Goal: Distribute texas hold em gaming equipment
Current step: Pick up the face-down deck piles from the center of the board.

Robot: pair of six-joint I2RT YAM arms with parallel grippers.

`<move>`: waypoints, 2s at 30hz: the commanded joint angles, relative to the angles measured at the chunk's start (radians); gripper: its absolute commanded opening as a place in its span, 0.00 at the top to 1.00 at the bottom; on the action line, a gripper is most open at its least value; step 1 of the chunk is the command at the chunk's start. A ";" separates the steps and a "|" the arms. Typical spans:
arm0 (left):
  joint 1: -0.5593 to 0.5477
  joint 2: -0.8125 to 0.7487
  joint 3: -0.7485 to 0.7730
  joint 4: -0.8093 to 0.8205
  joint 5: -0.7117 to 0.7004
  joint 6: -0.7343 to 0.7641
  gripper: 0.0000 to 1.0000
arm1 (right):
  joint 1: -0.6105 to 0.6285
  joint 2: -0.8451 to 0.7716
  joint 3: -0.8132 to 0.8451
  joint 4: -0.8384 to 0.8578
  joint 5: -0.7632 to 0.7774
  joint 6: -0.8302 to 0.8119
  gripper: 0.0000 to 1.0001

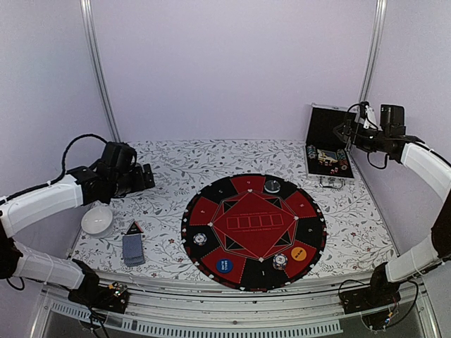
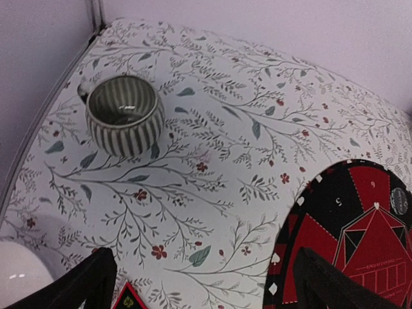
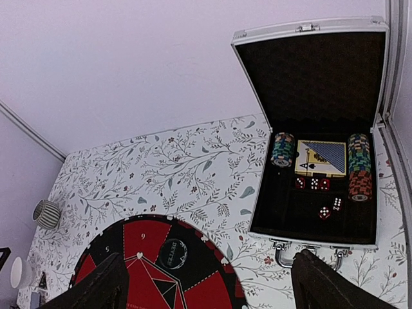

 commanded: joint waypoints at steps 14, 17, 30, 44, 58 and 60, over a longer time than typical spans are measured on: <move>-0.117 0.064 -0.113 -0.585 0.056 -0.529 0.02 | 0.004 -0.048 -0.102 0.039 -0.053 -0.066 0.11; -0.115 0.060 -0.159 -0.545 0.123 -0.534 0.02 | 0.003 -0.049 -0.114 0.045 -0.053 -0.068 0.10; -0.119 0.025 -0.268 -0.417 0.235 -0.515 0.02 | 0.005 -0.044 -0.122 0.051 -0.049 -0.062 0.10; -0.119 0.075 -0.332 -0.369 0.321 -0.513 0.11 | 0.004 -0.045 -0.124 0.051 -0.043 -0.062 0.10; -0.131 0.062 -0.340 -0.368 0.317 -0.495 0.31 | 0.005 -0.043 -0.120 0.051 -0.042 -0.054 0.10; -0.133 0.056 -0.336 -0.366 0.313 -0.491 0.36 | 0.004 -0.044 -0.121 0.051 -0.045 -0.052 0.10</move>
